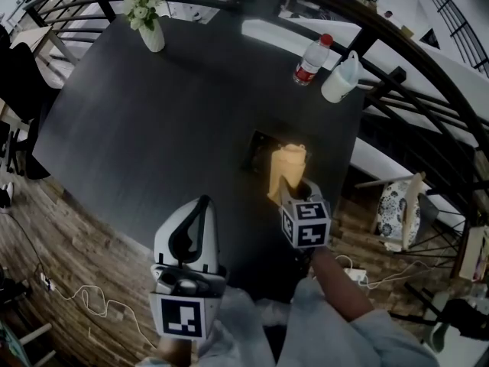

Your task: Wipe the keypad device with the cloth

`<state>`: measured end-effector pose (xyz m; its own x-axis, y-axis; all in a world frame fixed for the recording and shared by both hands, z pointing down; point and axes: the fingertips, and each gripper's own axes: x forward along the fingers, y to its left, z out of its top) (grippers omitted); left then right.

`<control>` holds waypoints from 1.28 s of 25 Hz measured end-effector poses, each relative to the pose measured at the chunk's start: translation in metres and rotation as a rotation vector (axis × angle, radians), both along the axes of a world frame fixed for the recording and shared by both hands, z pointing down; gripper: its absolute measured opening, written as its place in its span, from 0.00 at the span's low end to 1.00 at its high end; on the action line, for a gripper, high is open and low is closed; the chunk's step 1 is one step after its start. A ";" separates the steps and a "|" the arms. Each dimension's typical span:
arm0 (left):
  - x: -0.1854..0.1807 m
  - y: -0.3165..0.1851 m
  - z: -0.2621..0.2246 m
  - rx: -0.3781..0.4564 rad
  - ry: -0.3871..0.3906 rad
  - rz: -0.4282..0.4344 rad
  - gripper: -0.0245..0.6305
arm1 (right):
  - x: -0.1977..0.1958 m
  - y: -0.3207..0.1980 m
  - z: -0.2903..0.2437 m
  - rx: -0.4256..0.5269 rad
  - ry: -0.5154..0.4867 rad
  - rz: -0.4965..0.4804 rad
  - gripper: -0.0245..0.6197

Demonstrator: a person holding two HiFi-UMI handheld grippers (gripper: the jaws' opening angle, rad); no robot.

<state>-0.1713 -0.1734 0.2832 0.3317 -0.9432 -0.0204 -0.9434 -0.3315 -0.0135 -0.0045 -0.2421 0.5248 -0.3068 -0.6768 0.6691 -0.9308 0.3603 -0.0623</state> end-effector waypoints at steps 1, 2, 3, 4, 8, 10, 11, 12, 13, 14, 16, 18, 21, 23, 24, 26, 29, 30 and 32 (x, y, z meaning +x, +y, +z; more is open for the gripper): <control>0.000 0.000 0.000 0.001 0.000 0.001 0.06 | 0.005 0.001 0.000 -0.001 0.005 0.007 0.15; 0.000 0.001 0.000 0.001 0.001 0.001 0.06 | 0.010 0.003 0.000 -0.001 0.009 0.015 0.15; 0.000 0.001 -0.001 0.002 0.001 0.000 0.06 | 0.015 0.005 0.000 -0.003 0.013 0.022 0.15; 0.000 0.002 -0.002 0.003 0.002 0.000 0.06 | 0.019 0.006 0.000 -0.004 0.017 0.028 0.15; 0.002 0.003 -0.003 0.005 0.003 -0.001 0.06 | 0.035 0.013 0.001 -0.014 0.033 0.047 0.15; 0.004 0.005 -0.004 0.006 -0.001 0.003 0.06 | 0.042 0.017 0.000 -0.014 0.036 0.056 0.15; 0.004 0.005 -0.004 0.007 -0.002 0.005 0.06 | 0.045 0.018 -0.003 -0.012 0.037 0.059 0.15; 0.004 0.005 -0.004 0.008 -0.001 0.005 0.06 | 0.048 0.019 -0.006 -0.006 0.039 0.060 0.15; 0.004 0.005 -0.005 0.009 -0.001 0.005 0.06 | 0.050 0.019 -0.011 0.005 0.042 0.058 0.15; 0.004 0.005 -0.005 0.009 0.000 0.005 0.06 | 0.053 0.018 -0.017 0.022 0.048 0.053 0.15; 0.004 0.005 -0.005 0.010 0.003 0.005 0.06 | 0.058 0.014 -0.030 0.064 0.066 0.038 0.15; 0.006 0.007 -0.004 0.012 0.007 0.007 0.06 | 0.062 0.008 -0.045 0.108 0.082 0.020 0.15; 0.008 0.008 -0.004 0.012 0.006 0.013 0.06 | 0.067 -0.007 -0.068 0.175 0.095 -0.005 0.15; 0.008 0.008 -0.005 0.013 0.006 0.012 0.06 | 0.069 -0.021 -0.081 0.223 0.122 -0.030 0.15; 0.008 0.008 -0.005 0.015 0.008 0.010 0.06 | 0.070 -0.028 -0.086 0.247 0.141 -0.047 0.15; 0.009 0.009 -0.005 0.018 0.010 0.006 0.06 | 0.070 -0.042 -0.097 0.290 0.176 -0.084 0.15; 0.008 0.010 -0.006 0.016 0.003 0.005 0.06 | 0.065 -0.063 -0.113 0.350 0.221 -0.136 0.15; 0.007 0.010 -0.006 0.016 0.002 0.004 0.06 | 0.061 -0.069 -0.117 0.369 0.240 -0.155 0.15; 0.007 0.010 -0.006 0.016 0.000 0.002 0.06 | 0.054 -0.081 -0.123 0.402 0.276 -0.190 0.15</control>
<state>-0.1639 -0.1638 0.2772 0.3339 -0.9419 -0.0354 -0.9426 -0.3335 -0.0185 0.0495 -0.3233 0.4021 -0.2983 -0.8462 0.4415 -0.8088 0.4697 0.3539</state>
